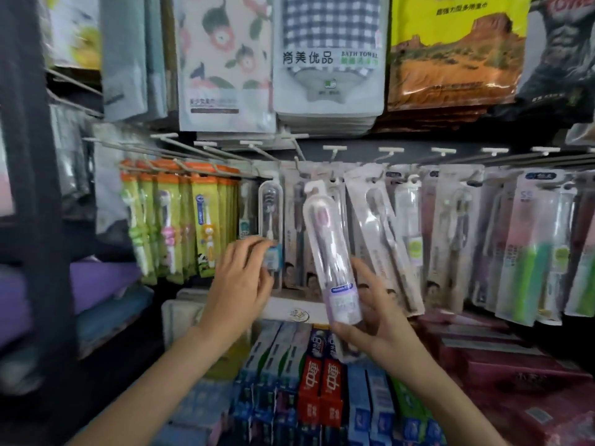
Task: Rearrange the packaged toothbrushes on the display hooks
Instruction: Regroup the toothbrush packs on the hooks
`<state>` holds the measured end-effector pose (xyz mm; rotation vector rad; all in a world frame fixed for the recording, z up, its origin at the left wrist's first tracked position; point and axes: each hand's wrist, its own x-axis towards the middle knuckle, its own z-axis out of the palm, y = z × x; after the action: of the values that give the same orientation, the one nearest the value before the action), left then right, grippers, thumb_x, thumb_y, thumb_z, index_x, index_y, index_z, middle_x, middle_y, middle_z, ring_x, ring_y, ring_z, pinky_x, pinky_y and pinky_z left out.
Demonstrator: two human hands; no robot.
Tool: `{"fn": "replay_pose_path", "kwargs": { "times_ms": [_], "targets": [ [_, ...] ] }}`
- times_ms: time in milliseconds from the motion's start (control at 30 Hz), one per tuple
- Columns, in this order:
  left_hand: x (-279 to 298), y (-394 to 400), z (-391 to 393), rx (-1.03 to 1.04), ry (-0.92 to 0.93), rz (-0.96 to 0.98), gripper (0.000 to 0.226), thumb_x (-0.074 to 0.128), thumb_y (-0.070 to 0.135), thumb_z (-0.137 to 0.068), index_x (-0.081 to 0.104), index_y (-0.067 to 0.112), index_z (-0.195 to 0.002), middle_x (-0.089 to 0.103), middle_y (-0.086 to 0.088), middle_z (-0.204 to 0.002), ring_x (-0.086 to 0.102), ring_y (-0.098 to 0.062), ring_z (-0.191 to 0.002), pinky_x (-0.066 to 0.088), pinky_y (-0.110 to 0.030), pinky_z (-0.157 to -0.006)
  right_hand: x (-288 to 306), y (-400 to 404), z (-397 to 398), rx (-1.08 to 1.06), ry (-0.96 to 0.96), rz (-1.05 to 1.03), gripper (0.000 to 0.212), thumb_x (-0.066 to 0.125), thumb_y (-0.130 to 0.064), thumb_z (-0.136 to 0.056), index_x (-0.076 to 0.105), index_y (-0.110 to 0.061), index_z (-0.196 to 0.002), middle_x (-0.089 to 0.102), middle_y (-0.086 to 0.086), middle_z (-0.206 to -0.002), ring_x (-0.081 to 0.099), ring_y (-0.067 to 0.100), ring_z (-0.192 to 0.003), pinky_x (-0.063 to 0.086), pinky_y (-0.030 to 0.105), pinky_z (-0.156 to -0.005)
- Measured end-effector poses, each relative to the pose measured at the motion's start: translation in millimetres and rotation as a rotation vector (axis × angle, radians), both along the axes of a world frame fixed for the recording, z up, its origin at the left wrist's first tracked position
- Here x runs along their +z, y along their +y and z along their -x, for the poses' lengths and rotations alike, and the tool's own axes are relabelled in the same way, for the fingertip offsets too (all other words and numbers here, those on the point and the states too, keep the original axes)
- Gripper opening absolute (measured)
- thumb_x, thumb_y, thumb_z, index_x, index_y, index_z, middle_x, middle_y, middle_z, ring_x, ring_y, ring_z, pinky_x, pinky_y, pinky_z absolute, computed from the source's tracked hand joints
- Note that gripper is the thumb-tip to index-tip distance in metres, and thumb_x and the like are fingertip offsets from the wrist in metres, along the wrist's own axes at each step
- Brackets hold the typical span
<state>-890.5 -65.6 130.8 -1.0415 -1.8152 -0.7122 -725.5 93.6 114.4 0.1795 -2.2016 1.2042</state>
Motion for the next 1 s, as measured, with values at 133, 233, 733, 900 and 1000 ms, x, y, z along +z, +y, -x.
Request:
{"fn": "replay_pose_path", "kwargs": {
  "times_ms": [133,233,733,900,1000],
  "targets": [
    [2.3,-27.3,16.0,0.084,-0.065,0.032,0.044,0.057,0.005,-0.081,0.05,0.008,-0.124,0.051,-0.01,-0.123,0.047,-0.027,-0.114,0.041,-0.046,-0.095,6.8,-27.2,42.5,-0.078,0.008,-0.015,0.079,0.067,-0.018,-0.083,0.019,-0.038,-0.142,0.046,-0.019,-0.133,0.057,-0.003,-0.104,0.053,0.021,-0.082],
    [-0.7,-36.6,21.9,0.096,-0.094,0.045,0.047,0.062,0.002,-0.078,0.052,0.006,-0.123,0.052,-0.011,-0.123,0.049,-0.03,-0.115,0.038,-0.044,-0.098,21.0,-43.3,68.1,-0.127,0.021,0.027,0.081,0.067,-0.015,-0.083,0.017,-0.031,-0.145,0.04,-0.025,-0.129,0.051,-0.011,-0.102,0.044,0.008,-0.082],
    [-27.5,-57.3,48.8,0.061,-0.177,0.032,0.038,0.06,0.002,-0.08,0.054,0.011,-0.117,0.052,-0.006,-0.118,0.053,-0.024,-0.107,0.044,-0.039,-0.089,26.4,-46.9,111.2,-0.428,-0.047,-0.323,0.092,0.061,-0.017,-0.088,-0.008,-0.033,-0.146,0.052,0.008,-0.112,0.051,0.015,-0.078,0.044,0.027,-0.07],
    [-25.8,-50.9,43.7,0.05,-0.169,0.04,0.037,0.058,0.004,-0.082,0.053,0.01,-0.118,0.05,-0.005,-0.118,0.051,-0.024,-0.107,0.042,-0.036,-0.088,21.9,-55.8,117.2,-0.456,-0.049,-0.353,0.09,0.058,-0.022,-0.09,-0.013,-0.027,-0.146,0.049,0.009,-0.12,0.058,0.02,-0.088,0.045,0.028,-0.076],
    [-25.6,-49.4,39.5,0.044,-0.169,0.04,0.036,0.057,0.004,-0.082,0.053,0.01,-0.118,0.05,-0.005,-0.119,0.05,-0.023,-0.108,0.04,-0.036,-0.09,19.0,-59.4,112.6,-0.419,-0.086,-0.315,0.085,0.055,-0.029,-0.091,-0.008,-0.024,-0.147,0.043,0.009,-0.124,0.05,0.014,-0.089,0.037,0.019,-0.078]
  ]
}}
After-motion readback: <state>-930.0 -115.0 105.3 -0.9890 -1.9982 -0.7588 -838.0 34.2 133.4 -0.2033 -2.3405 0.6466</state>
